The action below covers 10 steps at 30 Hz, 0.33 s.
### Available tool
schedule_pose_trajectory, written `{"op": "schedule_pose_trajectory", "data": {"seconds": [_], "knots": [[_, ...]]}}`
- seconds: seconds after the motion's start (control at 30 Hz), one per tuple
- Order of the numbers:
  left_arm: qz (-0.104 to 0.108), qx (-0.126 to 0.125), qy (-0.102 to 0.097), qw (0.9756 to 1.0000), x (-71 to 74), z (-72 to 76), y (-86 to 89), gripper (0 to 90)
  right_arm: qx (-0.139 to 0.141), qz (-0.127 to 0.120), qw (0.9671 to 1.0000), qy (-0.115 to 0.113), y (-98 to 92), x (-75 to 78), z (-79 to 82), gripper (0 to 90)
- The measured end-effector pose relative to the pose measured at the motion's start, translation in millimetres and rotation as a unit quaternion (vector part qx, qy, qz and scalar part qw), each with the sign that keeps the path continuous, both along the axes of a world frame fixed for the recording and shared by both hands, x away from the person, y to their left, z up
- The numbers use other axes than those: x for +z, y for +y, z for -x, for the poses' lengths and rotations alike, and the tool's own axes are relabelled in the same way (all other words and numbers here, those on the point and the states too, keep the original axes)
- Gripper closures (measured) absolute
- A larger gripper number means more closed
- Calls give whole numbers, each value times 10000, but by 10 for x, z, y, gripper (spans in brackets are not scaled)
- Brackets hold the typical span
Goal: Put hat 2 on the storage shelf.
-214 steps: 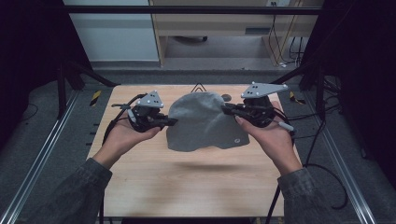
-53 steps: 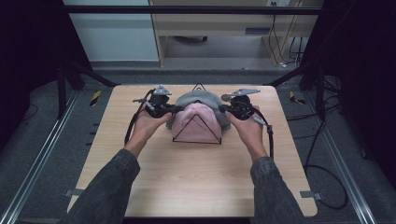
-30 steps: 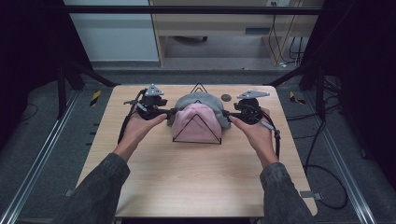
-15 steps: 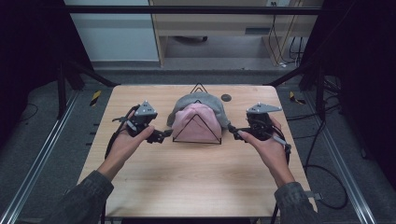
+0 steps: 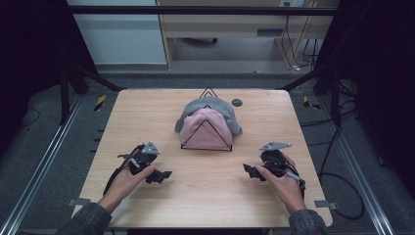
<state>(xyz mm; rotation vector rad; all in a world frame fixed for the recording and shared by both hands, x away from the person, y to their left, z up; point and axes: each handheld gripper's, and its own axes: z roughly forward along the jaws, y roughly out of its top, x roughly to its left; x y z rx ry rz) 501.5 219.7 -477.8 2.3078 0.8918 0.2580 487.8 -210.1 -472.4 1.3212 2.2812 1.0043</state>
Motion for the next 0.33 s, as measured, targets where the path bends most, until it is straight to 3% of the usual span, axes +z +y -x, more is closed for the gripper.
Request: {"op": "schedule_pose_trajectory", "data": {"seconds": [0.1, 0.2, 0.23, 0.33], "knots": [[-94, 79, -43, 9999, -61, 13, 27, 68, -56, 107, 9997, 194, -13, -102, -3, 88], [-385, 72, -106, 9992, -109, 21, 51, 65, -83, 266, 9990, 349, -8, -202, -4, 93], [-400, 60, -42, 9992, -125, 16, 62, 65, -90, 261, 9987, 438, 3, -226, 6, 98], [-393, 108, 41, 9992, -153, 14, 83, 63, -94, 424, 9984, 351, 22, -262, 39, 89]]}}
